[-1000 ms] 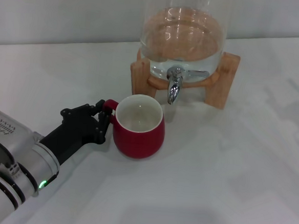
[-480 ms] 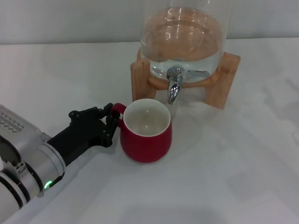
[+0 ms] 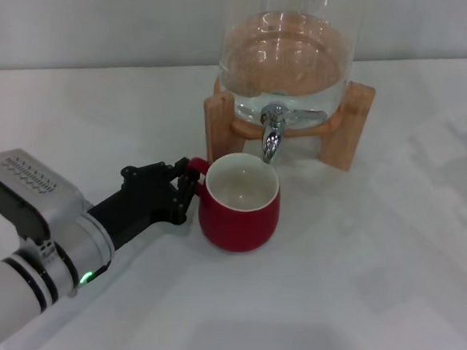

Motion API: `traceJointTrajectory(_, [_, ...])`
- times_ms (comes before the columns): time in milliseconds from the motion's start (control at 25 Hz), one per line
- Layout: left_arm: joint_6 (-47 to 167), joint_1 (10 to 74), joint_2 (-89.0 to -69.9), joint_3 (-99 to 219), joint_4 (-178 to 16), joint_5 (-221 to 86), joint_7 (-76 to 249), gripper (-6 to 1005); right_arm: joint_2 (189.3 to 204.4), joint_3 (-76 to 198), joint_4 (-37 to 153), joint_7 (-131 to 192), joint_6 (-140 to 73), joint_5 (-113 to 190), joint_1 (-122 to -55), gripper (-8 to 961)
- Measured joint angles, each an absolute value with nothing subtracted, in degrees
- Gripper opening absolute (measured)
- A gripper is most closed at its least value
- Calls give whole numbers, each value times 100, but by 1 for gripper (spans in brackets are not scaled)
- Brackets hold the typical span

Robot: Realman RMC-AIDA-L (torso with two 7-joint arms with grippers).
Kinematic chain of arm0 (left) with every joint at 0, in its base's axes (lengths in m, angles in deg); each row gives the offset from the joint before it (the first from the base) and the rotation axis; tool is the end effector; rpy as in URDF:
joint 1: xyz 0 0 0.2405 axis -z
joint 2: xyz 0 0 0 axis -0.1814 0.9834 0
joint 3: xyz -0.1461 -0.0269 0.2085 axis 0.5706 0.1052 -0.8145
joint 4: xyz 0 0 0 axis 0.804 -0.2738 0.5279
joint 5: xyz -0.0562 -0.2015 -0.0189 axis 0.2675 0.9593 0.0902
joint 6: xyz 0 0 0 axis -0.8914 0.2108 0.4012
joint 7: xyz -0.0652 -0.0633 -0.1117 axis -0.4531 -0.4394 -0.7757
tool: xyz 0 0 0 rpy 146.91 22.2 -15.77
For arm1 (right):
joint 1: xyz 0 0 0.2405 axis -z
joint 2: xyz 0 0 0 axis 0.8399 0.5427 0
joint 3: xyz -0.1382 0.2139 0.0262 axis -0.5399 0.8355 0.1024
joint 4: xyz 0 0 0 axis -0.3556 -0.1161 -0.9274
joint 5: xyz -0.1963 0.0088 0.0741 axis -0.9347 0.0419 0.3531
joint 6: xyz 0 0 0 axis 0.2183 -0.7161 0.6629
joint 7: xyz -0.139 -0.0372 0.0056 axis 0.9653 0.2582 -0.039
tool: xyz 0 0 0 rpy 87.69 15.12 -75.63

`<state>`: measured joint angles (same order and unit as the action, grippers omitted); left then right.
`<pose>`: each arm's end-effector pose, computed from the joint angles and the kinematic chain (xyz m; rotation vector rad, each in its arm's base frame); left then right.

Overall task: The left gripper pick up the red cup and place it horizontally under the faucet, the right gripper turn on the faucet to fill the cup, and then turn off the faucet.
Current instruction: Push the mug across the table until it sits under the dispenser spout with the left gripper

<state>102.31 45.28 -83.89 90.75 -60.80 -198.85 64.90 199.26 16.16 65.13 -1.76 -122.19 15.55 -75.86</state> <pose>-0.2346 0.3306 -0.1294 -2.3240 -0.5487 -0.7108 0.3185 0.2862 0.0789 -1.5687 0.2817 1.2019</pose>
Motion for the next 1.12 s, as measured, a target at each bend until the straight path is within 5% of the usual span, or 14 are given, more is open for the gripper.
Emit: traceJointTrajectory(1120, [10011,4748,-8398,9111,-6095,-20179,6356,130,19926,1599,6483,-176,-12259,1555,-7585,782])
